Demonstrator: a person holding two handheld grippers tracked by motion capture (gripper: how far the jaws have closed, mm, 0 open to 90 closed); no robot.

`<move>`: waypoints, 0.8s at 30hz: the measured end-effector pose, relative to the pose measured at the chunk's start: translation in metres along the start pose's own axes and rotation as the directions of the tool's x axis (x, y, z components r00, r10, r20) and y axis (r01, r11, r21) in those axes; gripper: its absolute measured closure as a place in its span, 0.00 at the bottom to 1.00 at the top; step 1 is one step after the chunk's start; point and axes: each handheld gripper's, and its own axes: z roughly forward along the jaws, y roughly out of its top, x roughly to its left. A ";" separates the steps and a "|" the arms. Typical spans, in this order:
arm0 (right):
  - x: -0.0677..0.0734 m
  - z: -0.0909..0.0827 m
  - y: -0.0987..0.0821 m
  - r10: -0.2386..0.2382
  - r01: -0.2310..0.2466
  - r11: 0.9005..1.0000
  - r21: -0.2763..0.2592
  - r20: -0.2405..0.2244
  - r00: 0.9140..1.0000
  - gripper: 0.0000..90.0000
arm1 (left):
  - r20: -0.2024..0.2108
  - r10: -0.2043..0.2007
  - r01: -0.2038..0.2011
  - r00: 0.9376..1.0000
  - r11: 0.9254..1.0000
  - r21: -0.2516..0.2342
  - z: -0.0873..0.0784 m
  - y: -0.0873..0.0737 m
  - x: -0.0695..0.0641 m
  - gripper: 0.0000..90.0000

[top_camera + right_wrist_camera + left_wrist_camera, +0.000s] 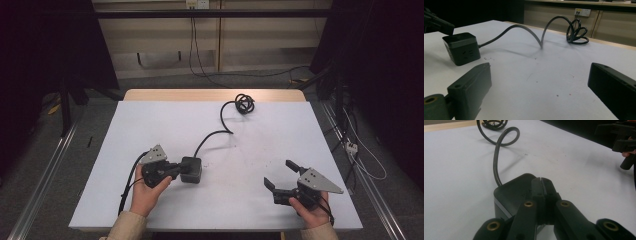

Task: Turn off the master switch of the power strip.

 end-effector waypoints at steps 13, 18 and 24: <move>0.000 0.000 0.000 0.002 -0.002 1.000 0.000 -0.008 1.000 0.05 | -0.004 0.009 -0.009 1.000 1.000 0.008 0.001 0.000 0.000 1.00; 0.000 0.000 0.000 0.003 -0.003 1.000 0.001 -0.008 1.000 0.05 | -0.003 0.007 -0.007 1.000 1.000 0.007 0.001 0.000 0.000 1.00; 0.000 0.000 0.000 0.005 -0.005 1.000 0.001 -0.011 1.000 0.06 | -0.001 0.009 -0.009 1.000 1.000 0.010 0.002 0.000 0.000 1.00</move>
